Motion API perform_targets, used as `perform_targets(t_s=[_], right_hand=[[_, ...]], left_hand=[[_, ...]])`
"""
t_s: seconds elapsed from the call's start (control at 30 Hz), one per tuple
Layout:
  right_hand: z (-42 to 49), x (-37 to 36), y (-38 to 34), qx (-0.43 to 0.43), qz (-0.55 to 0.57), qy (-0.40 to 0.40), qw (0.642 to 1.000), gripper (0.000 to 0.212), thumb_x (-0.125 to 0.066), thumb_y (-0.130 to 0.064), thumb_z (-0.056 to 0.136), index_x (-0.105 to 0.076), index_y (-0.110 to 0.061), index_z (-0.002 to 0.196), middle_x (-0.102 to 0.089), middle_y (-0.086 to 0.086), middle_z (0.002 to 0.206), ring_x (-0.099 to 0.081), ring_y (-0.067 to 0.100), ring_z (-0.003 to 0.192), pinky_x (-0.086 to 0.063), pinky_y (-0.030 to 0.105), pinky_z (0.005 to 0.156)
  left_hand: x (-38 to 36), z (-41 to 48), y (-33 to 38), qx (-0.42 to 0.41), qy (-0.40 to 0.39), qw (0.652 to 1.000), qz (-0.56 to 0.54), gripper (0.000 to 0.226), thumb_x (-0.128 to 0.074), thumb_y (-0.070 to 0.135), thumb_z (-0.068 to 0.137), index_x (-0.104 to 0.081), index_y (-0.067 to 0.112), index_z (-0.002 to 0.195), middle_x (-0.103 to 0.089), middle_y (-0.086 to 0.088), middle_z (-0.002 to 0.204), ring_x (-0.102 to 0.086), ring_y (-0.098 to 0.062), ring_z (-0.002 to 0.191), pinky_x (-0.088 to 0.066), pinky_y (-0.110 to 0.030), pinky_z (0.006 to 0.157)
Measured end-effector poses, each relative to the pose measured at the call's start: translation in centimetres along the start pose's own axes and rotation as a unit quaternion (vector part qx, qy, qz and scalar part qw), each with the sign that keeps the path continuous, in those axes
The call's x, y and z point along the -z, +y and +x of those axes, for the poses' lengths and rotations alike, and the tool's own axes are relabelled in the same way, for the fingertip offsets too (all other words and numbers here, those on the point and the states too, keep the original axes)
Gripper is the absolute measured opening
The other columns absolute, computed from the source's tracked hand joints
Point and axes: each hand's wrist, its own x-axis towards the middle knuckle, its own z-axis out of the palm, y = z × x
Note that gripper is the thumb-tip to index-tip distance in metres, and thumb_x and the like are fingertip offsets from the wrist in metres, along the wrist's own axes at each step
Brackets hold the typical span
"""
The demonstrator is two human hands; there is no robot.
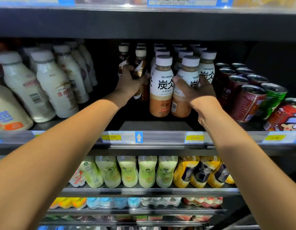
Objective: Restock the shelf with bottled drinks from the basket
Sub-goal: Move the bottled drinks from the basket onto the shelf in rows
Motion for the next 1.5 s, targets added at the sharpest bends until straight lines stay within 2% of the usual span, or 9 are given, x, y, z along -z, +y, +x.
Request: perform_targets(t_s=[0.23, 0.37, 0.5, 0.67, 0.8, 0.93, 1.07, 1.2, 1.5], right_hand=[[-1.0, 0.5, -0.8, -0.031, -0.040, 0.015, 0.999, 0.095, -0.075, -0.073, 0.044, -0.059, -0.022, 0.123, -0.071, -0.006, 0.115, -0.067, 0.019, 0.106, -0.054, 0.044, 0.095], [-3.8, 2.0, -2.2, -0.019, -0.184, 0.024, 0.982, 0.058, -0.065, -0.058, 0.085, -0.056, -0.016, 0.124, -0.064, 0.003, 0.124, -0.059, 0.026, 0.115, -0.048, 0.035, 0.095], [-7.9, 3.9, -3.6, 0.093, -0.500, 0.032, 0.861, 0.042, -0.043, -0.043, 0.099, -0.051, -0.011, 0.074, -0.054, 0.008, 0.080, -0.057, 0.037, 0.090, -0.035, 0.036, 0.067], [-13.2, 6.9, -5.6, 0.099, -0.637, 0.032, 0.764, 0.044, -0.029, -0.042, 0.105, -0.064, -0.016, 0.106, -0.062, 0.008, 0.106, -0.056, 0.033, 0.102, -0.038, 0.041, 0.075], [-17.5, 11.5, -5.0, 0.088, -0.695, 0.056, 0.712, 0.039, -0.035, -0.042, 0.102, -0.065, -0.017, 0.102, -0.063, 0.007, 0.101, -0.060, 0.033, 0.097, -0.032, 0.036, 0.068], [-22.0, 18.0, -2.8, -0.007, -0.732, 0.115, 0.672, 0.032, -0.063, -0.040, 0.086, -0.067, -0.013, 0.068, -0.062, 0.010, 0.066, -0.062, 0.034, 0.060, -0.027, 0.031, 0.056], [-26.0, 25.3, -0.6, -0.157, -0.740, 0.109, 0.645, 0.040, -0.036, -0.050, 0.098, -0.066, -0.023, 0.097, -0.066, 0.002, 0.099, -0.063, 0.030, 0.098, -0.036, 0.034, 0.069], [-29.0, 33.1, 2.6, -0.266, -0.731, 0.121, 0.617, 0.039, -0.036, -0.045, 0.101, -0.067, -0.021, 0.105, -0.065, 0.004, 0.108, -0.061, 0.031, 0.104, -0.038, 0.035, 0.074], [-30.3, 55.0, 14.3, -0.454, -0.644, 0.098, 0.609, 0.032, -0.047, -0.039, 0.097, -0.062, -0.024, 0.120, -0.063, 0.004, 0.120, -0.056, 0.031, 0.113, -0.040, 0.038, 0.089]], left_hand=[[0.7, -1.1, 2.4, 0.027, -0.039, 0.992, 0.113, 0.049, -0.040, 0.046, 0.103, -0.054, 0.013, 0.136, -0.060, -0.004, 0.127, -0.056, -0.020, 0.117, -0.034, -0.019, 0.084], [2.5, -3.7, 4.4, 0.017, -0.033, 0.965, 0.261, 0.054, -0.030, 0.049, 0.104, -0.063, 0.012, 0.127, -0.061, -0.017, 0.132, -0.056, -0.033, 0.120, -0.040, -0.031, 0.095], [3.9, -8.7, 6.7, -0.084, -0.086, 0.914, 0.386, 0.046, -0.039, 0.049, 0.098, -0.069, 0.016, 0.108, -0.067, -0.014, 0.115, -0.060, -0.036, 0.105, -0.049, -0.038, 0.089], [1.9, -17.4, 10.9, -0.250, -0.151, 0.862, 0.414, 0.043, -0.036, 0.057, 0.097, -0.067, 0.027, 0.093, -0.065, 0.003, 0.089, -0.059, -0.026, 0.088, -0.048, -0.037, 0.073], [-3.2, -22.5, 11.3, -0.406, -0.163, 0.799, 0.413, 0.042, -0.030, 0.051, 0.101, -0.062, 0.026, 0.095, -0.060, 0.005, 0.085, -0.054, -0.019, 0.074, -0.042, -0.034, 0.059], [-10.2, -26.8, 10.5, -0.526, -0.201, 0.747, 0.354, 0.038, -0.041, 0.036, 0.095, -0.061, 0.014, 0.071, -0.057, -0.009, 0.062, -0.058, -0.032, 0.056, -0.037, -0.033, 0.048], [-18.1, -31.4, 12.1, -0.546, -0.290, 0.701, 0.355, 0.037, -0.042, 0.038, 0.092, -0.063, 0.015, 0.074, -0.063, -0.008, 0.069, -0.063, -0.032, 0.063, -0.033, -0.032, 0.049], [-27.7, -36.3, 12.7, -0.581, -0.367, 0.636, 0.351, 0.038, -0.022, 0.043, 0.105, -0.052, 0.021, 0.110, -0.060, -0.003, 0.111, -0.058, -0.028, 0.106, -0.029, -0.036, 0.068], [-54.9, -46.6, 12.7, -0.552, -0.508, 0.554, 0.361, 0.028, -0.039, 0.034, 0.103, -0.061, 0.020, 0.115, -0.063, -0.006, 0.113, -0.059, -0.029, 0.105, -0.036, -0.035, 0.072]])
